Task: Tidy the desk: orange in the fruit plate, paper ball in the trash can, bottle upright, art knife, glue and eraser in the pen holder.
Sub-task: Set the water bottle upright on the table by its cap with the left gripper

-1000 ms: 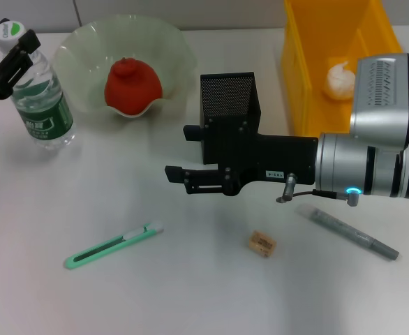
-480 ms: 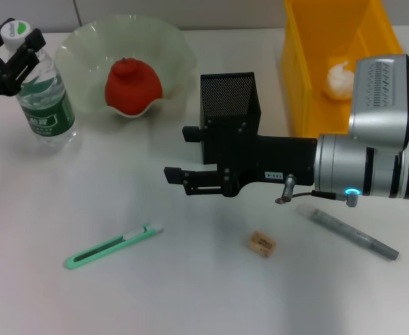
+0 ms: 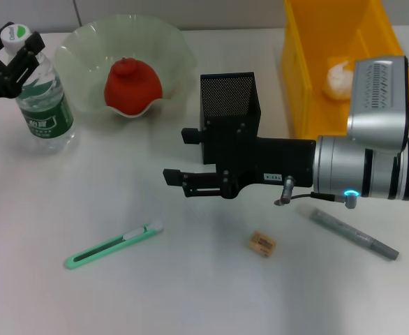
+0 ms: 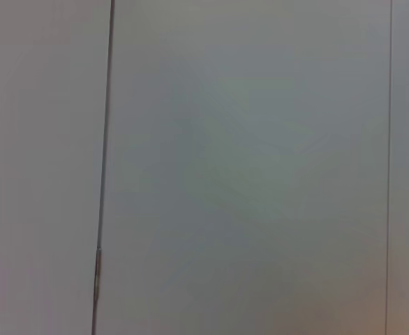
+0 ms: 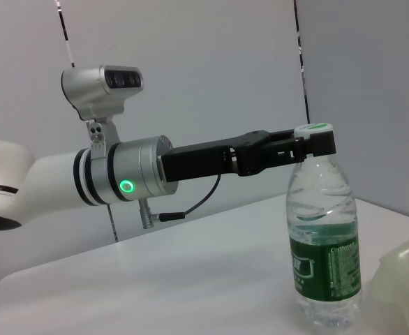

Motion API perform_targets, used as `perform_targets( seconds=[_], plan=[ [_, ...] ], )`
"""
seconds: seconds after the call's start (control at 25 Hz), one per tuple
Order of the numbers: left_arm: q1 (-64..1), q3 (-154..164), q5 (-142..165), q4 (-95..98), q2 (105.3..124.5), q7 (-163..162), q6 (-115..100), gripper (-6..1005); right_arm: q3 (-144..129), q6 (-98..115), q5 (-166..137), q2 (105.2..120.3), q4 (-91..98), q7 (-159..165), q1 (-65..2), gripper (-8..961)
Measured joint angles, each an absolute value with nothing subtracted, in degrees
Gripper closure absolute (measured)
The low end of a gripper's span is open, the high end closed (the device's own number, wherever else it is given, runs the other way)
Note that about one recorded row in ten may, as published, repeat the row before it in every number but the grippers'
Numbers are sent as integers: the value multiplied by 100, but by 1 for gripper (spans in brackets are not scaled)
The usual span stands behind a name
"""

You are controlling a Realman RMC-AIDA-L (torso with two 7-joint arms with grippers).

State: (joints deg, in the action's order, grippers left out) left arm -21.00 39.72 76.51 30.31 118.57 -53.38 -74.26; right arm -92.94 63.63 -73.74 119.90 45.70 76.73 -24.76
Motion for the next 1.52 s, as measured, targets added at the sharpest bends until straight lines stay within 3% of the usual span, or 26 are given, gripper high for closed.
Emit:
perform_targets(
  seconds=[1.52],
  plan=[
    [-2088, 3994, 7516, 2892, 11855, -5208, -7364, 527, -9369, 6406, -7294, 11988, 4458, 7666, -2496, 162]
  ],
)
